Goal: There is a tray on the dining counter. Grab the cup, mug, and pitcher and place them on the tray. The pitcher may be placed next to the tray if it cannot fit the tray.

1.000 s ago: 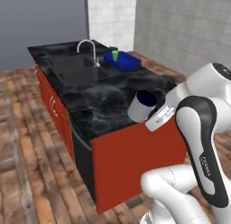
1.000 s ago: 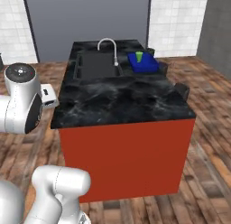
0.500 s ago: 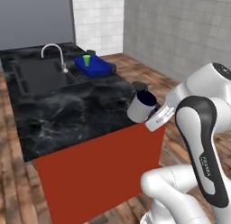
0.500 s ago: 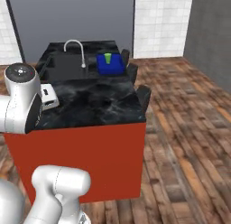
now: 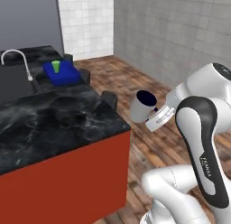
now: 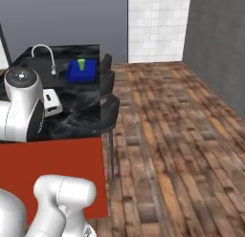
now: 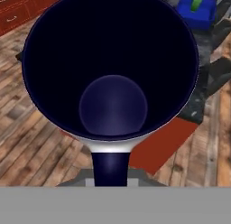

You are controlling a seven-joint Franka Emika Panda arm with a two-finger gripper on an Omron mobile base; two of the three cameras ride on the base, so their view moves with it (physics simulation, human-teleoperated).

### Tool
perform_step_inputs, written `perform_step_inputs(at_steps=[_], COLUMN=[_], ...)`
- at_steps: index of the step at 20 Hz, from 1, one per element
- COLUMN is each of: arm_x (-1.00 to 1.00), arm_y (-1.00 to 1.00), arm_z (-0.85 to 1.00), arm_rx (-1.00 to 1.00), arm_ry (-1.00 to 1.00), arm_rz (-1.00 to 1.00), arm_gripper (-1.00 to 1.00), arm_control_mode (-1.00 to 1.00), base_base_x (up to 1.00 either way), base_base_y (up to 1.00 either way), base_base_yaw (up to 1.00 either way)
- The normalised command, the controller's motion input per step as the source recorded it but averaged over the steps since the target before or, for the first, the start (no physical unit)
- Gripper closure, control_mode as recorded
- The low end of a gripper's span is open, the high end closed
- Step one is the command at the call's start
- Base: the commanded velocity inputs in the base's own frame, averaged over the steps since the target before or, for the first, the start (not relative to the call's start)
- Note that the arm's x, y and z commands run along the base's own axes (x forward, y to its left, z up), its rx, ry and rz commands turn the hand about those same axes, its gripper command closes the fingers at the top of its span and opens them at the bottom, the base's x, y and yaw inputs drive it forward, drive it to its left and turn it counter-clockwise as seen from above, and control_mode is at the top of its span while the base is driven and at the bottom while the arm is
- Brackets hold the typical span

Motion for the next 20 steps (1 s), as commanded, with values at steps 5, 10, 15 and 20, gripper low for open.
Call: perform_step_inputs(at_steps=[5, 10, 15, 20], arm_x=[0.00, 0.00, 0.00, 0.00], arm_y=[0.00, 0.00, 0.00, 0.00], arm_z=[0.00, 0.00, 0.00, 0.00], arm_rx=[0.00, 0.00, 0.00, 0.00], arm_ry=[0.00, 0.00, 0.00, 0.00], arm_rz=[0.00, 0.00, 0.00, 0.00], arm_gripper=[1.00, 1.00, 1.00, 1.00], arm_control_mode=[1.00, 1.00, 1.00, 1.00], base_base_x=[0.87, 0.90, 0.89, 0.94], base_base_y=[-1.00, -1.00, -1.00, -0.93], base_base_yaw=[0.09, 0.16, 0.23, 0.33])
